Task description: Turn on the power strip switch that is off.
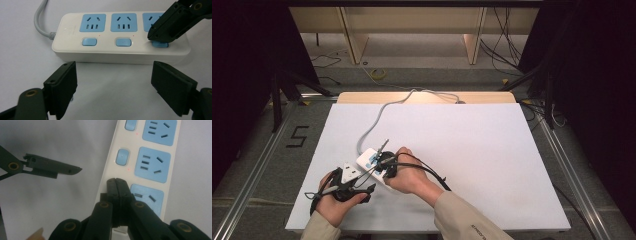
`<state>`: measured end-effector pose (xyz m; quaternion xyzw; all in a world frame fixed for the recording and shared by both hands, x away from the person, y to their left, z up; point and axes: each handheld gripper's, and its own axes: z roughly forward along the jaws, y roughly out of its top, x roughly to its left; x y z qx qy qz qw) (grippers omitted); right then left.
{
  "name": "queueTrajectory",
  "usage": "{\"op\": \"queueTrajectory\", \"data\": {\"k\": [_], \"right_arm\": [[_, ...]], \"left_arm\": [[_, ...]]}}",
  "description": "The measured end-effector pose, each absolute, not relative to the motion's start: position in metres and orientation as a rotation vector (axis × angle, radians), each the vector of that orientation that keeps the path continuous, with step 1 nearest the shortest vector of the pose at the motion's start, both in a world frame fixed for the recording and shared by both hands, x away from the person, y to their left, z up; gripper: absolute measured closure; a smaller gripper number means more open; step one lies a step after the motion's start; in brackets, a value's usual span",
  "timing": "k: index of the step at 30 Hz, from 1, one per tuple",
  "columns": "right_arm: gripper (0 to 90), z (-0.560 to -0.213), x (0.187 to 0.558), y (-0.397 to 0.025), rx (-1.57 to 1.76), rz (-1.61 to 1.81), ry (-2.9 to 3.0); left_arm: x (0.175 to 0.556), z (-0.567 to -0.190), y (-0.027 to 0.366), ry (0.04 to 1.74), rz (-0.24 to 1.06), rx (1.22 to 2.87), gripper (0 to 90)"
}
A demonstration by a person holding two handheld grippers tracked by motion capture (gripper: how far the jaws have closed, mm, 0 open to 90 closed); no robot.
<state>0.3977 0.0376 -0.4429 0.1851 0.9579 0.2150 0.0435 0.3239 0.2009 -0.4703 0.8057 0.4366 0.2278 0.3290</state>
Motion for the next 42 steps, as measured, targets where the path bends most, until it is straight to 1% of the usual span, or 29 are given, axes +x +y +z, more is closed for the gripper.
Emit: {"op": "queueTrajectory", "data": {"k": [15, 31, 42], "right_arm": [[90.0, -0.442, 0.401, 0.031, 0.559, 0.748, 2.935], [90.0, -0.431, 0.407, 0.005, 0.632, 0.857, 2.886], [86.1, -0.424, 0.406, -0.02, 0.657, 0.902, 2.855]], "left_arm": [[0.324, -0.471, 0.202, 1.144, 0.59, 2.111, 20.5], [0.325, -0.472, 0.201, 1.149, 0.587, 2.113, 20.5], [0.325, -0.473, 0.202, 1.155, 0.584, 2.111, 20.5]]}}
